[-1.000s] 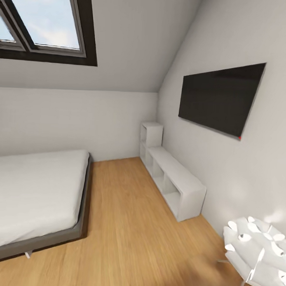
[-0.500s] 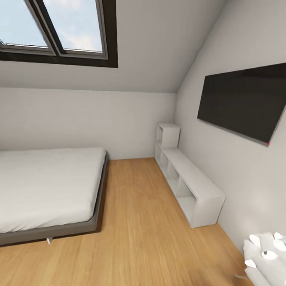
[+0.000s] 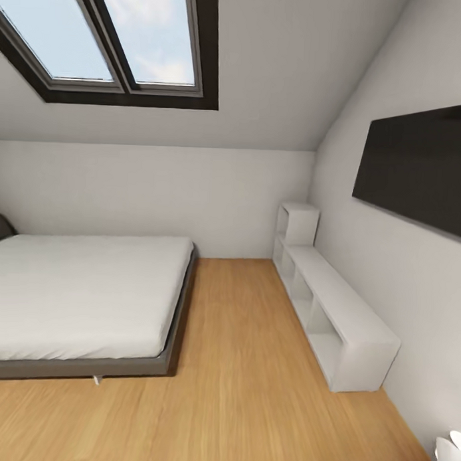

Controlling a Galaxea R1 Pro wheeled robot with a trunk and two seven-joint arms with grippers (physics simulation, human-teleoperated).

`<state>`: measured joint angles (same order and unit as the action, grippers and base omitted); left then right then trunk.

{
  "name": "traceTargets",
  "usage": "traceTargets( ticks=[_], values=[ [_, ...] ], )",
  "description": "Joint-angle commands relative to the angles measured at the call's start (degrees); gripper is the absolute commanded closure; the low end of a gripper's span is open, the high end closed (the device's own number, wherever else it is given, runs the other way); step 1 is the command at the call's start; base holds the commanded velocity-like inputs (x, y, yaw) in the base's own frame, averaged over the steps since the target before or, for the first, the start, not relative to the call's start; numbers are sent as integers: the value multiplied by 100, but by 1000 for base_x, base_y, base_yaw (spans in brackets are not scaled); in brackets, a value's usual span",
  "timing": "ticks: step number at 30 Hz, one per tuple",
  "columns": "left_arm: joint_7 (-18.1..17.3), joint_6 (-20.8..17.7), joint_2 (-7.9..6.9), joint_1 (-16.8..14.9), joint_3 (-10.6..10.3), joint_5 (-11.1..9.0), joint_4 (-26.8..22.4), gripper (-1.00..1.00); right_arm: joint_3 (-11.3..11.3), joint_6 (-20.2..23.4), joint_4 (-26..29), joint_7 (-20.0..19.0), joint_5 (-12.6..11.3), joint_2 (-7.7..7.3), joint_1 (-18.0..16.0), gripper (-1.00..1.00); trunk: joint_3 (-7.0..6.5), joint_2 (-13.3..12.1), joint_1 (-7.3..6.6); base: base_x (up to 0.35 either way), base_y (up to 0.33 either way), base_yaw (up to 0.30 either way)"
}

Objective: Attach the digital camera to the camera tripod in the bedroom.

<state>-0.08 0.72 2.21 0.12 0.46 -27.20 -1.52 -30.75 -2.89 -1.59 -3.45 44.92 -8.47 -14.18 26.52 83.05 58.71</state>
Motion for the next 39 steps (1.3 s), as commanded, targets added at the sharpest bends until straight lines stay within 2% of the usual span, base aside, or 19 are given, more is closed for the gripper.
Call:
traceTargets(
  ticks=[1,23,31,39],
  values=[
    [-1,8,1,2,4,-24,-6,-100,-45,-27,-17,-7,31,-5,-6,-100,5,3,1,106,-40,277],
    [-27,8,9,1,7,0,-6,-100,-51,-27,-17,-3,22,-9,-6,-100,5,3,1,16,-5,277],
    [-27,0,15,0,-2,25,-6,-100,-53,-27,-17,1,16,-6,-6,-100,5,3,1,173,-90,264],
    [-27,-1,25,4,-16,33,-6,-100,-54,-27,-17,-4,9,-5,-6,-100,5,3,1,247,-144,85]
  ],
)
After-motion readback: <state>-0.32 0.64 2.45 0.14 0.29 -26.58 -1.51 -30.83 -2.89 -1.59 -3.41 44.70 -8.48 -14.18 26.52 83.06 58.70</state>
